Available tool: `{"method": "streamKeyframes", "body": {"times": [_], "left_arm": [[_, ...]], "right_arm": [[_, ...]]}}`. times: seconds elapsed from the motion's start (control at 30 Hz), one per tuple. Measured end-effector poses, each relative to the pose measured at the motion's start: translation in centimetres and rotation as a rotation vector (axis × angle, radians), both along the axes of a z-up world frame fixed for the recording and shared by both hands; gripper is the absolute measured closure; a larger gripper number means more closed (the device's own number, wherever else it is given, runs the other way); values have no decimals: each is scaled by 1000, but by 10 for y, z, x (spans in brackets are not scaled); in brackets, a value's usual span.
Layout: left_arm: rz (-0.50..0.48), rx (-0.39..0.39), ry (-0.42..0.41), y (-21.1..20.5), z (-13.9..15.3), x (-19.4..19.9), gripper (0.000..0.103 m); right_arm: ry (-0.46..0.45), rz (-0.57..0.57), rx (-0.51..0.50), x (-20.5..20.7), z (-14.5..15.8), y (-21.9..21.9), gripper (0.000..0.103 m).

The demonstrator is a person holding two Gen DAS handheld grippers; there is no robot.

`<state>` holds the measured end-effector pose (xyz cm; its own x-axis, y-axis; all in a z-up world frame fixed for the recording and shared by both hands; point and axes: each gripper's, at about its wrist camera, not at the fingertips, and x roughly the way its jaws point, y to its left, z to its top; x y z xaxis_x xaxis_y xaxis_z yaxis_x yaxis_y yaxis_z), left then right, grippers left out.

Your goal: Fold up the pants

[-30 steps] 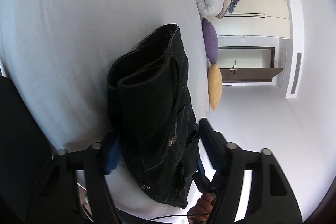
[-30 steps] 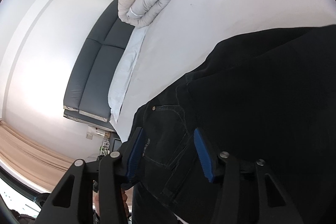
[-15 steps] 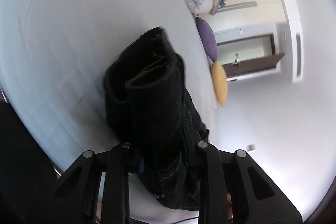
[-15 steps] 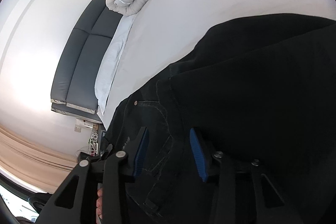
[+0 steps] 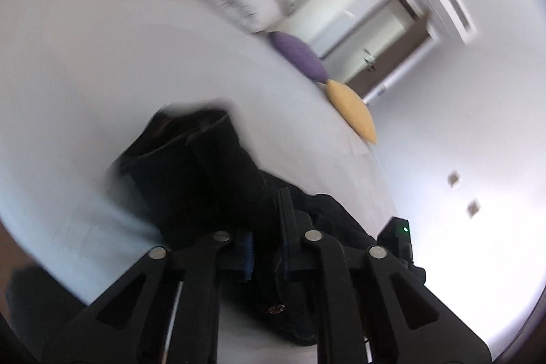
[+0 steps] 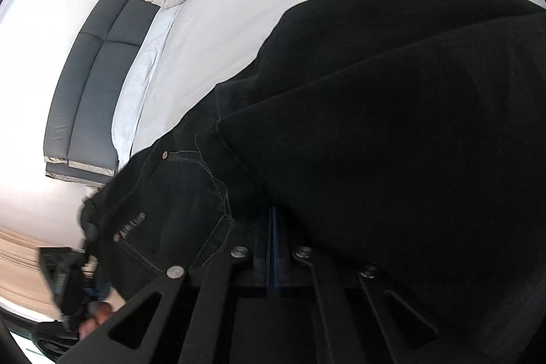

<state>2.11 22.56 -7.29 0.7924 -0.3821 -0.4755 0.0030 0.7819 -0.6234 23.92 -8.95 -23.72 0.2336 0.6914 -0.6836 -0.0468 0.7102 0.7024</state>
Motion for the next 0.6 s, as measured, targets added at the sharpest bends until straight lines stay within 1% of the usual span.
{"method": "streamKeyframes", "body": {"times": [0.1, 0.13, 0.17, 0.2, 0.23, 0.27, 0.3, 0.33, 0.37, 0.4, 0.43, 0.47, 0.5, 0.53, 0.57, 0.6], "left_arm": [[-84, 126, -53, -42, 28, 15, 93], [-106, 147, -59, -53, 31, 18, 93], [-132, 162, -59, -67, 36, 30, 93], [-157, 155, -49, -78, 37, 38, 93], [-175, 150, -44, -85, 37, 36, 93], [-191, 158, -41, -92, 36, 32, 93], [-185, 164, -31, -94, 33, 28, 93], [-167, 146, -17, -88, 29, 23, 92], [-128, 97, 7, -73, 21, 18, 92], [-97, 71, 21, -63, 16, 11, 92], [-43, 42, 47, -45, 8, 5, 88], [23, 10, 92, -23, -4, -4, 85], [64, -31, 134, -4, -18, -16, 69], [97, -101, 173, 13, -31, -22, 49], [120, -209, 190, 27, -44, -30, 45], [161, -280, 203, 36, -55, -39, 41]], "right_arm": [[-4, -6, 42, -1, 0, -5, 103], [-12, -13, 62, -3, 2, -9, 103], [-23, -18, 83, -6, 4, -13, 98], [-32, -23, 104, -9, 5, -20, 95], [-37, -23, 122, -11, 5, -24, 90], [-35, -19, 137, -12, 3, -28, 90], [-32, -17, 153, -12, 0, -31, 91], [-29, -16, 165, -12, -1, -30, 92], [-28, -15, 171, -10, -3, -31, 93], [-33, -10, 171, -10, -4, -31, 93], [-38, -5, 166, -11, -3, -30, 93], [-41, -3, 162, -12, -3, -30, 93], [-43, 1, 159, -13, -3, -30, 93], [-43, 2, 160, -12, -3, -30, 93], [-42, 3, 164, -12, -4, -37, 93], [-42, 3, 165, -13, -5, -39, 93]]}}
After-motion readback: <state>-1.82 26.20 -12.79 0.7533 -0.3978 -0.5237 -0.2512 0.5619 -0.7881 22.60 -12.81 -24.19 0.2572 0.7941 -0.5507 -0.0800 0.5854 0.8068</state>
